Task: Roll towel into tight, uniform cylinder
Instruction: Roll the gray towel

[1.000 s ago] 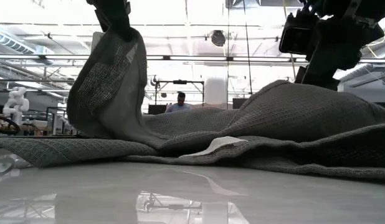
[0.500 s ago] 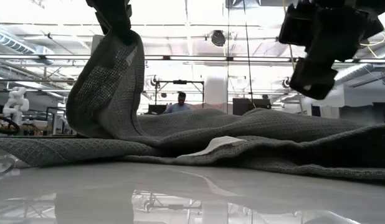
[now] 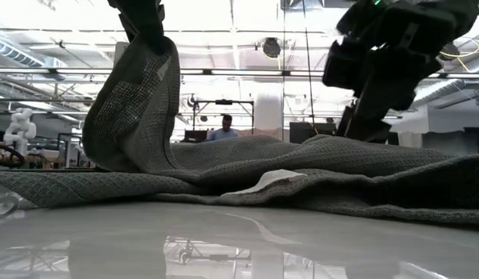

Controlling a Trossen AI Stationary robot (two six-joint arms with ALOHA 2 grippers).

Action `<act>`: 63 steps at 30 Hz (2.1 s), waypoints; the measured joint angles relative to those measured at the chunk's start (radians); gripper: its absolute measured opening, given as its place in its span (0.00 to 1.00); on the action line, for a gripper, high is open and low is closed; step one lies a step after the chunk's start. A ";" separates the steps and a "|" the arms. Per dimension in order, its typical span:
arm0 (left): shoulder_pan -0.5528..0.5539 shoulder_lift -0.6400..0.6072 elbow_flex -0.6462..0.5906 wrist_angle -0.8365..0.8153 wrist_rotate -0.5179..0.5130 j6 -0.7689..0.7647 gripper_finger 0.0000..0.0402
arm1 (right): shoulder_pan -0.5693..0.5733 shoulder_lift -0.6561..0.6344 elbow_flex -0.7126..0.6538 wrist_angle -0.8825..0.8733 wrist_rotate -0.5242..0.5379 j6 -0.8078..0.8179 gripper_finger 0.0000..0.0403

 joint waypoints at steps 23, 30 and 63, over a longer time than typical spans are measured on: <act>0.005 0.000 0.000 -0.004 0.001 0.033 0.03 | 0.044 0.044 -0.001 -0.097 -0.391 0.103 0.46; 0.005 0.000 0.000 -0.003 0.000 0.051 0.03 | 0.091 0.044 -0.002 -0.102 -0.287 0.138 0.45; 0.005 0.000 0.000 -0.001 0.000 0.051 0.03 | 0.038 0.043 -0.001 -0.109 -0.372 0.206 0.09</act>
